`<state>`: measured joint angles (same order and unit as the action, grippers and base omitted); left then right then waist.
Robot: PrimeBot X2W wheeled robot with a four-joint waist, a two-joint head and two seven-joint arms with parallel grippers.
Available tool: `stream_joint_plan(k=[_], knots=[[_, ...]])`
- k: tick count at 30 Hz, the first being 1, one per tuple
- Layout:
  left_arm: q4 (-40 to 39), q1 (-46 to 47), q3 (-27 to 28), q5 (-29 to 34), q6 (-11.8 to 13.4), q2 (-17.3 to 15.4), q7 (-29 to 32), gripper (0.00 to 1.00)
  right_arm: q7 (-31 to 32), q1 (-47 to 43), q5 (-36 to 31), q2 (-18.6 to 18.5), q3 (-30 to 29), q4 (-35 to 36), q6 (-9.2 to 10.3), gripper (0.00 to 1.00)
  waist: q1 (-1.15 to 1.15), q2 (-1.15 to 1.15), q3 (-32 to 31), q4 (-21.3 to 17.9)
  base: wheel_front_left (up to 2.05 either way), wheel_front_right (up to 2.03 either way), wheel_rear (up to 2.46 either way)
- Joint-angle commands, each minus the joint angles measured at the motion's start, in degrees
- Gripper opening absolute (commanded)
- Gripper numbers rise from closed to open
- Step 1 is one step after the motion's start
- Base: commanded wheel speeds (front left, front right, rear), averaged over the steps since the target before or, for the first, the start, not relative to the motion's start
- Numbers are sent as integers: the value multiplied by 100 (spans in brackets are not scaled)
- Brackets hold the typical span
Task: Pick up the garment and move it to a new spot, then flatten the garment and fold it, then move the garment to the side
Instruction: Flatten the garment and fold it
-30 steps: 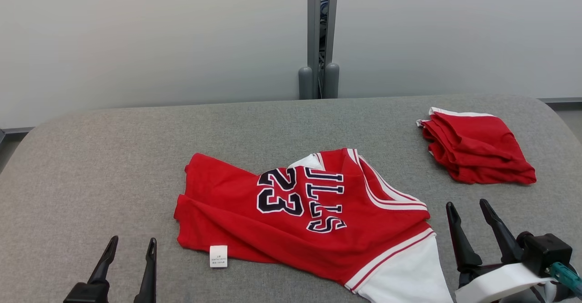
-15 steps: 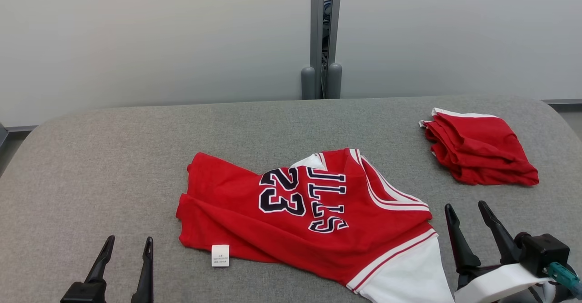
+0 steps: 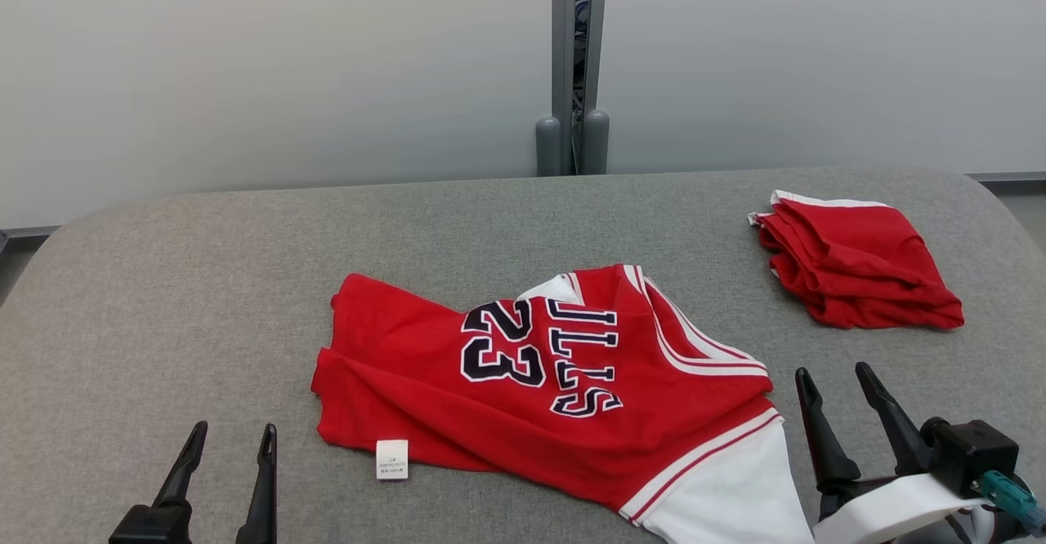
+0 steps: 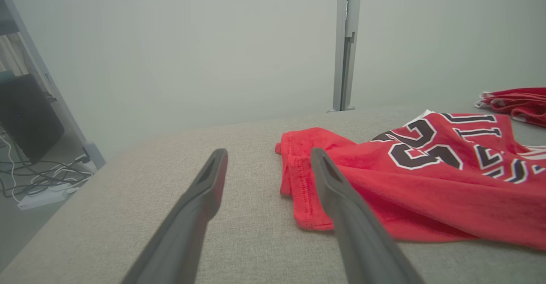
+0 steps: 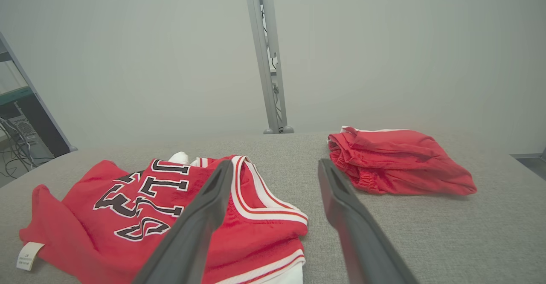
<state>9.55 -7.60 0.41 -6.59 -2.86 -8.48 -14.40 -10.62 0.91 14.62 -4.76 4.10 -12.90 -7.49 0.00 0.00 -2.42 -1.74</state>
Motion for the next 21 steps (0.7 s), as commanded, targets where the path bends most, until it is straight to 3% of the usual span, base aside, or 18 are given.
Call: stream_joint_plan(k=[1, 21], knots=[[7, 83, -4, -39, 37, -43, -32, 100, -22, 44, 38, -13, -4, -11, 0, 100, 0, 0, 3, -4, 0, 0, 0], [63, 113, -112, -126, 56, -87, -57, 100, 39, 23, 54, -22, 20, -14, 0, 100, 0, 0, -2, -16, 0, 0, 0]])
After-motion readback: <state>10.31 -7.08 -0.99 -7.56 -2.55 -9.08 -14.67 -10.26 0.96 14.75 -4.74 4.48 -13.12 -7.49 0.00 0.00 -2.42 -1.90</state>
